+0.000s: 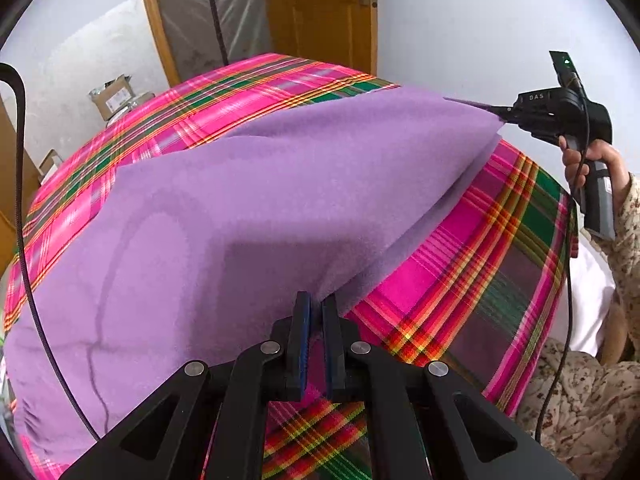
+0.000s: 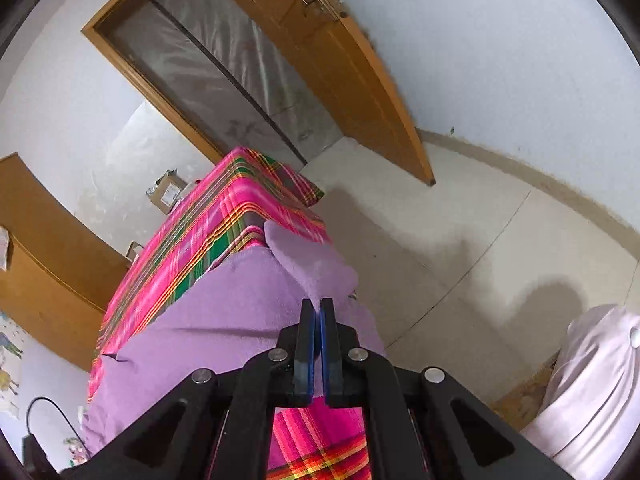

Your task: Fold clothes

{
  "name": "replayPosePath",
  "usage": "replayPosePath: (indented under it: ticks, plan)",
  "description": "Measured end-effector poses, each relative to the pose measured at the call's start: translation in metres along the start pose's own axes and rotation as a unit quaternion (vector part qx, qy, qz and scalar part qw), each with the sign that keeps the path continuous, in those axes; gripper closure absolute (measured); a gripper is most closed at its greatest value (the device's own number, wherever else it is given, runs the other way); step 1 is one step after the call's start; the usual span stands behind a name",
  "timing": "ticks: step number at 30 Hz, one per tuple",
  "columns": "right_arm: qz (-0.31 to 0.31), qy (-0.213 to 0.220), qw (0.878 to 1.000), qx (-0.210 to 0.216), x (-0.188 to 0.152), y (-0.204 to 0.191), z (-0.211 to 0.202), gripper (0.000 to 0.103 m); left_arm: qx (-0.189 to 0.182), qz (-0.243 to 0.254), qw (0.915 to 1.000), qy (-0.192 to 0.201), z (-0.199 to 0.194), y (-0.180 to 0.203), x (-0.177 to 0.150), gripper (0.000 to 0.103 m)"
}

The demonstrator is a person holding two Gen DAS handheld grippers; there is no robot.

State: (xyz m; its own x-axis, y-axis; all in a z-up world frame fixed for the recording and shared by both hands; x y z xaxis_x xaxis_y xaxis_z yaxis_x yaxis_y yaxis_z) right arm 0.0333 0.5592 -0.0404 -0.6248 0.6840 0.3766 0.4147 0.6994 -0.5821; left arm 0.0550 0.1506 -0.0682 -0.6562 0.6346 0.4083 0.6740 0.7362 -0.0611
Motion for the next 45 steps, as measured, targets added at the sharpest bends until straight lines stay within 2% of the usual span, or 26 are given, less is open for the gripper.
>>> replayPosePath:
  ticks: [7,14,20,25,30,37,42,45]
  plan:
    - [0.067,-0.024,0.997,0.025,-0.006,0.02,0.008,0.1,-0.004,-0.002,1.0,-0.001,0.001,0.0,0.0,0.097]
    - [0.07,-0.027,0.997,-0.014,-0.007,0.033,0.005,0.096,-0.006,-0.003,1.0,-0.003,0.0,0.001,0.0,0.097]
    - [0.077,-0.028,0.997,-0.015,-0.007,0.042,0.003,0.096,-0.006,-0.006,1.0,-0.003,-0.001,0.003,0.0,0.097]
    - [0.031,-0.004,0.999,-0.014,-0.001,0.016,-0.005,0.096,-0.033,-0.008,0.9994,0.0,-0.005,0.009,-0.003,0.097]
    - [-0.078,-0.034,0.996,0.007,-0.011,-0.033,0.009,0.096,-0.036,-0.017,0.9992,0.01,-0.01,0.006,-0.003,0.097]
    - [-0.159,-0.05,0.985,-0.049,-0.036,-0.048,0.009,0.095,-0.053,-0.023,0.998,0.025,-0.023,0.0,-0.002,0.097]
    - [-0.194,-0.064,0.974,-0.1,-0.05,-0.047,-0.001,0.095,-0.061,-0.043,0.9964,0.039,-0.034,-0.015,-0.003,0.091]
    - [-0.217,-0.049,0.966,-0.129,-0.049,-0.057,-0.011,0.095,-0.056,-0.059,0.9957,0.044,-0.041,-0.028,-0.007,0.09]
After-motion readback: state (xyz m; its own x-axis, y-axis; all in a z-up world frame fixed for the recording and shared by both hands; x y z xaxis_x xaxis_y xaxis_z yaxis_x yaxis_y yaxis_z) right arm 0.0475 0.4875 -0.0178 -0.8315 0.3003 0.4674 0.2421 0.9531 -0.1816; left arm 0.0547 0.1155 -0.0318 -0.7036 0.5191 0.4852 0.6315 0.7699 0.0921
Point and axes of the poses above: each gripper's, at about its wrist camera, not at the fingertips, and z roughly the way its jaws point, y to its right, x to its top, the point moved 9 cm from there along z, roughly the way its jaws point, and after that the axes turned 12 degrees about -y, right-handed, at the moved point
